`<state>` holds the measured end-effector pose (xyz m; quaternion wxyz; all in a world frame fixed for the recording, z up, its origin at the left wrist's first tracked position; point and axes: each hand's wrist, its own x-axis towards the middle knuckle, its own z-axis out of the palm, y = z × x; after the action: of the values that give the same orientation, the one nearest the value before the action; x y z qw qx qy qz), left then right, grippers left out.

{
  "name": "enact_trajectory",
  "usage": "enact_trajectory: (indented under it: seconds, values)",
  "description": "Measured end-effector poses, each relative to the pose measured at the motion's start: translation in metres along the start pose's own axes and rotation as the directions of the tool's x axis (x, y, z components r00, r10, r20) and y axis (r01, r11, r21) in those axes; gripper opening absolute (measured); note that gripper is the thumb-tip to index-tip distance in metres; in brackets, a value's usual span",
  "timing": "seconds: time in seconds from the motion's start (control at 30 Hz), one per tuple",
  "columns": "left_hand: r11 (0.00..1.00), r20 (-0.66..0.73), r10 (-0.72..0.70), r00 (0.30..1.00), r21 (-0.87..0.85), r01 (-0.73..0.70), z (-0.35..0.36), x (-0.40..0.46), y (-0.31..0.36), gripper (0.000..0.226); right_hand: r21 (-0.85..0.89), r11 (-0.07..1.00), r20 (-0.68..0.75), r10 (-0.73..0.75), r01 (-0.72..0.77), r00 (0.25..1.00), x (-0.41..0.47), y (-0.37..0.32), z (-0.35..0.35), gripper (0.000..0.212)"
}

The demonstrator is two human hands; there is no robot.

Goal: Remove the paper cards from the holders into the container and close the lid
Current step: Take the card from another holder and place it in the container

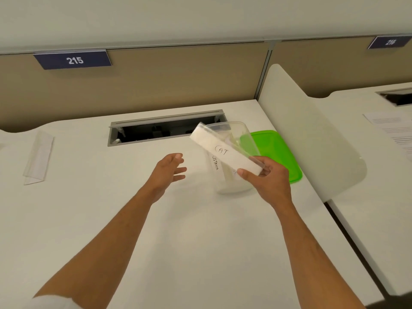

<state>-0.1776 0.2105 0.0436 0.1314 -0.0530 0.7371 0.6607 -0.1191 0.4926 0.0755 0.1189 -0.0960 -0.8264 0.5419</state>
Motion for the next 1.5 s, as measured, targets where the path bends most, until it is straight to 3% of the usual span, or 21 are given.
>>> enact_trajectory:
  seconds: [0.13, 0.27, 0.53, 0.63, 0.87, 1.5]
  values:
    - [0.998, 0.018, -0.036, 0.999, 0.056, 0.035, 0.035, 0.004, 0.003, 0.041, -0.188, 0.982, -0.236, -0.041, -0.005, 0.971, 0.007, 0.003, -0.005, 0.047]
    - [0.998, -0.002, -0.048, 0.999, 0.04, 0.048, 0.062, 0.005, 0.005, 0.043, -0.344, 0.937, -0.272, -0.042, -0.056, 0.961, 0.014, 0.006, -0.001, 0.043]
    - [0.995, -0.108, -0.078, 0.991, 0.046, 0.084, 0.069, 0.01, -0.003, 0.028, -0.593, 0.804, -0.173, -0.078, -0.04, 0.982, 0.027, 0.005, 0.013, 0.047]
    - [0.993, -0.128, -0.114, 0.985, -0.041, 0.11, 0.069, 0.011, -0.001, 0.02, -0.628, 0.777, -0.144, -0.062, -0.043, 0.988, 0.034, 0.003, 0.019, 0.047]
    - [0.995, -0.105, -0.103, 0.989, -0.02, 0.102, 0.077, 0.013, 0.004, 0.034, -0.698, 0.712, -0.048, 0.052, -0.071, 0.997, 0.049, 0.003, 0.034, 0.045]
    - [0.992, -0.153, -0.126, 0.98, -0.014, 0.126, 0.081, 0.012, 0.007, 0.03, -0.787, 0.611, 0.121, 0.289, -0.086, 0.95, 0.067, 0.012, 0.049, 0.031]
